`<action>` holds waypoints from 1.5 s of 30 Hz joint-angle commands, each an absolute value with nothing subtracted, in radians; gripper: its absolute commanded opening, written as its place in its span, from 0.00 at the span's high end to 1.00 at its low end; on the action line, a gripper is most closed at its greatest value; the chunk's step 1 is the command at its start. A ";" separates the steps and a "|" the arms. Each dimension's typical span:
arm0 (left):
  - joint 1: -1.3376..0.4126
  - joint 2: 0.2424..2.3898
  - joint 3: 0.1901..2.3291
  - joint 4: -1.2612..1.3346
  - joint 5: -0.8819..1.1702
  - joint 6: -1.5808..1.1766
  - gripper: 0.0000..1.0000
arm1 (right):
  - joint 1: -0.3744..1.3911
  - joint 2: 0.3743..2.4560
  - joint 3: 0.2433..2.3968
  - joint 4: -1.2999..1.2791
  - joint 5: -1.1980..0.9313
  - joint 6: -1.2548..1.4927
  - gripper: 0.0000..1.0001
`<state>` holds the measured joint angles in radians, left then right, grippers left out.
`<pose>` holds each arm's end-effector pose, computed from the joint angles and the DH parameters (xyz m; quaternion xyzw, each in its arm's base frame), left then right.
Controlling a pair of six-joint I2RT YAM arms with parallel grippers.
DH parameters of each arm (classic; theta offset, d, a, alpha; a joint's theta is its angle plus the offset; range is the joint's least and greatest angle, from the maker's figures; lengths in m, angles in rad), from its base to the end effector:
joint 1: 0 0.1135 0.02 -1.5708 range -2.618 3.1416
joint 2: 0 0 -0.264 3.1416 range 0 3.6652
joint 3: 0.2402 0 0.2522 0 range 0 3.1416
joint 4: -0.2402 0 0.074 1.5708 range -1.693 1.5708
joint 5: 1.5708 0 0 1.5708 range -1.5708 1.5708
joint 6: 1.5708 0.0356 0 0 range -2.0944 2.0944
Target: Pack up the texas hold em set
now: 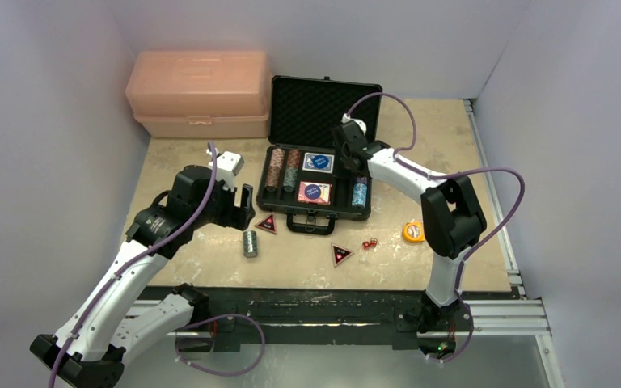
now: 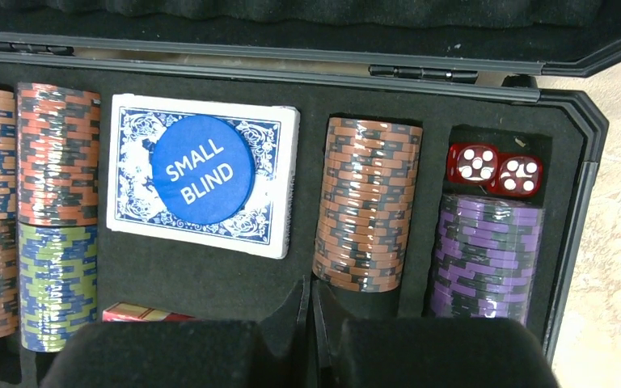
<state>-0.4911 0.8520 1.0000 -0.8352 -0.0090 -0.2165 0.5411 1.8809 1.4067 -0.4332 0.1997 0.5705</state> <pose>0.1450 -0.0772 0.3381 0.1218 0.8957 -0.1443 0.4025 0.3576 0.2066 0.2206 0.0463 0.9402 0.0909 0.3250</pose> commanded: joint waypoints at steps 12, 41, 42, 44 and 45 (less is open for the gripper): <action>-0.485 0.854 0.999 -0.819 -0.035 -0.200 0.24 | 0.537 1.821 1.436 -0.405 0.172 0.527 0.63; -0.485 0.926 1.002 -0.848 -0.156 -0.213 0.09 | 0.538 1.490 1.213 -0.157 0.204 0.506 0.01; -0.485 0.926 1.004 -0.854 -0.160 -0.222 0.07 | 0.537 1.477 1.201 -0.144 0.203 0.509 0.01; -0.485 0.920 1.003 -0.860 -0.166 -0.237 0.05 | 0.537 1.456 1.187 -0.129 0.201 0.509 0.01; -0.485 0.917 1.002 -0.861 -0.169 -0.245 0.03 | 0.538 1.444 1.181 -0.123 0.201 0.509 0.01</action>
<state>-0.4911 0.9253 1.0000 -0.8555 -0.1349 -0.2199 0.5411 1.4975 1.2030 -0.2173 0.1734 0.4973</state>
